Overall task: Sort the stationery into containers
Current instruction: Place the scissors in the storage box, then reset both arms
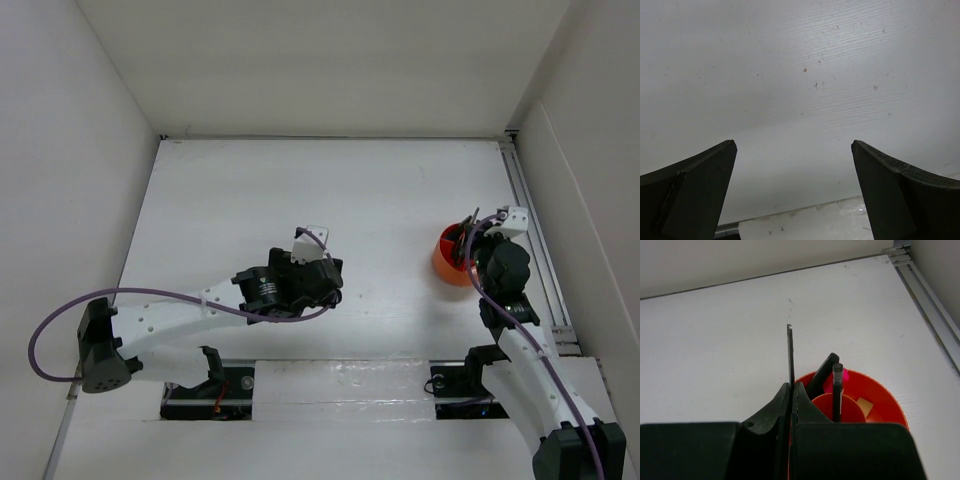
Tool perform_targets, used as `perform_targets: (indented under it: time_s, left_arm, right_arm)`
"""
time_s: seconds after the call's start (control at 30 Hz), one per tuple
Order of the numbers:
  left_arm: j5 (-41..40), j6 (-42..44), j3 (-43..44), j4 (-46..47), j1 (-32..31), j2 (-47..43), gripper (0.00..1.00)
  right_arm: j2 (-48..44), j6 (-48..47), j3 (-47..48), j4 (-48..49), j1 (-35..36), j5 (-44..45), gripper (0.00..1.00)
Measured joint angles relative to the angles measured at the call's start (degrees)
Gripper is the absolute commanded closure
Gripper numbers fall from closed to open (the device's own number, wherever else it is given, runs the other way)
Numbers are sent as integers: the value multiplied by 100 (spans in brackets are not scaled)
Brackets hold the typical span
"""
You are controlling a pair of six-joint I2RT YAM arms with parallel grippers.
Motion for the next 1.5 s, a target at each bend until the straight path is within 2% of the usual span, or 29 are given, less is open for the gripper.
perform_targets:
  time_s: [0.17, 0.23, 0.37, 0.4, 0.43, 0.7, 0.87, 1.1, 1.2, 1.33, 1.5]
  left_arm:
    - [9, 24, 0, 24, 0, -9, 1]
    - [15, 31, 0, 37, 0, -17, 1]
    - [22, 48, 0, 42, 0, -42, 1]
    - [24, 50, 0, 44, 0, -46, 1]
    - [28, 55, 0, 44, 0, -57, 1]
    - [7, 46, 0, 50, 0, -229, 1]
    - [-188, -144, 0, -37, 0, -310, 1]
    - [-1060, -1021, 275, -901, 0, -317, 1]
    - [-1460, -1510, 627, -1478, 0, -413, 1]
    - [-1808, -1786, 907, -1958, 0, -822, 1]
    - [-1998, -1805, 1189, -2267, 0, -1379, 1]
  right_arm:
    - [-13, 13, 0, 15, 0, 2, 80]
    - [-15, 31, 0, 24, 0, 0, 66]
    - [-50, 46, 0, 37, 0, -9, 55]
    - [-63, 50, 0, 42, 0, -22, 39]
    - [-76, 70, 0, 50, 0, -46, 0]
    - [-286, 186, 107, 4, 0, -726, 0]
    - [-361, 647, 874, -450, 7, -1189, 0]
    - [-138, 1344, 2914, -1902, 39, -2124, 0]
    - [-302, 1377, 3355, -2664, 46, -2376, 0]
    - [-678, 1366, 4011, -4017, 79, -2253, 0]
    - [-1134, 1211, 5215, -5359, 79, -1681, 0]
